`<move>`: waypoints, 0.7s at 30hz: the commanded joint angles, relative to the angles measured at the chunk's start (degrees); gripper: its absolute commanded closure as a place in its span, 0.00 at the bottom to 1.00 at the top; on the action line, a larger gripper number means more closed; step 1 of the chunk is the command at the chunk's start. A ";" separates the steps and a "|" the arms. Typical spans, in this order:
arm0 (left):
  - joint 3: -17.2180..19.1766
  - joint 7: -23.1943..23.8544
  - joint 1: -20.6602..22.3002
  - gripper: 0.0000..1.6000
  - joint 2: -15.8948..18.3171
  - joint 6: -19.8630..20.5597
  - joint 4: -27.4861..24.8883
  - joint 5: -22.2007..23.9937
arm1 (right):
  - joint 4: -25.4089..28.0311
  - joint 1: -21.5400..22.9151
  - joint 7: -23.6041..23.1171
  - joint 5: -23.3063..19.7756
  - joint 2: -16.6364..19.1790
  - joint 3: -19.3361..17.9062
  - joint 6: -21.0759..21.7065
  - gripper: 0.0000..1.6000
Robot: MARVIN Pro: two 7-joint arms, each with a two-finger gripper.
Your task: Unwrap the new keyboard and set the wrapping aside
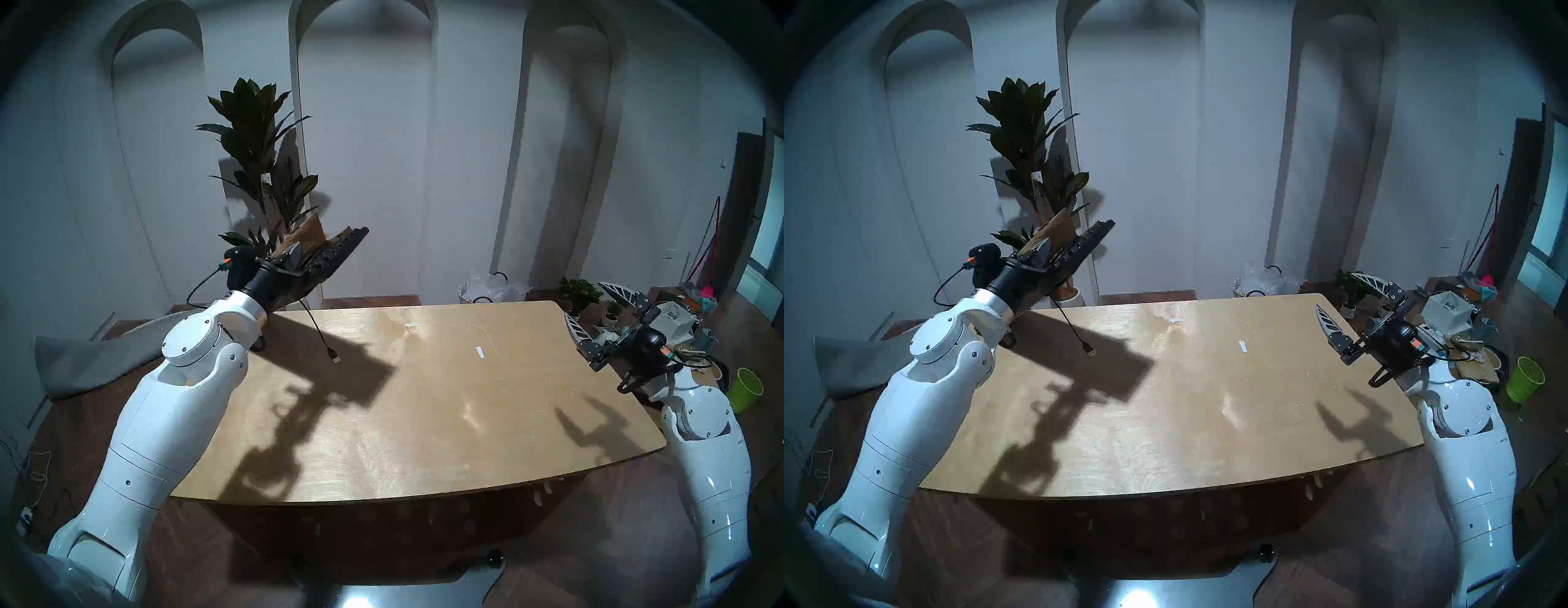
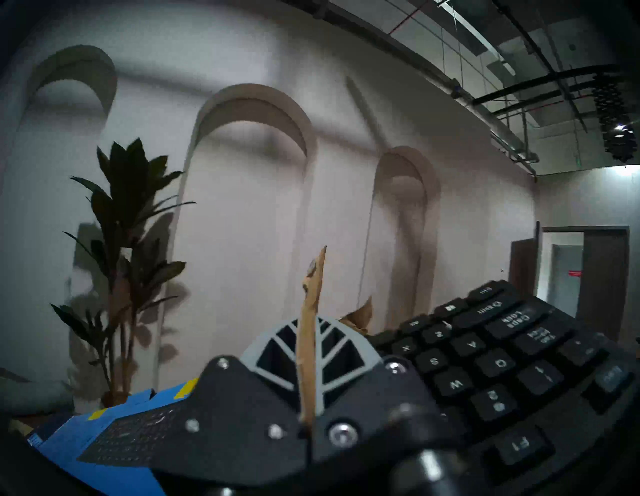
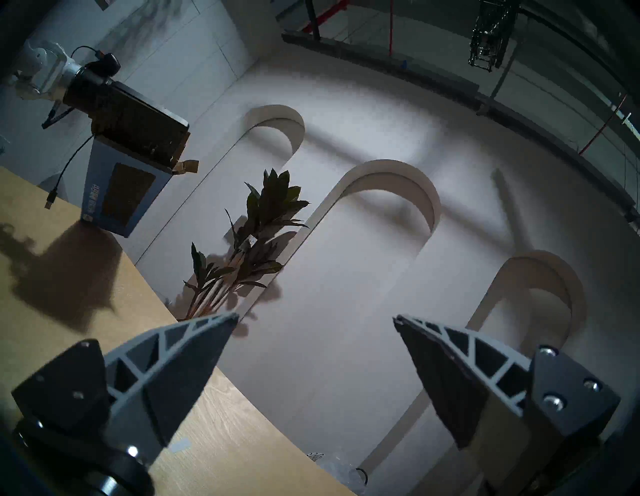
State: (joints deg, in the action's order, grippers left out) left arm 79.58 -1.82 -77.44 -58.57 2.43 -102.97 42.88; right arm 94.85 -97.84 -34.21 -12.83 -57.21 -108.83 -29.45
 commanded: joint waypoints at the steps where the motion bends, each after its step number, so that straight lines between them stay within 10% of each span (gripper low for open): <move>1: -0.59 -5.52 -0.32 1.00 -2.83 -1.60 -6.72 -2.65 | -0.19 1.19 0.02 -0.40 -0.03 0.33 -0.39 0.00; 21: -16.09 -27.19 -5.26 1.00 -15.21 11.91 -14.11 -4.02 | -7.91 3.57 -6.98 3.42 7.45 1.71 -5.66 0.00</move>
State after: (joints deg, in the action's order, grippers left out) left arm 65.83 -22.92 -84.20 -68.20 11.01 -115.01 39.28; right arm 88.57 -96.67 -36.20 -12.39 -55.30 -109.64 -31.90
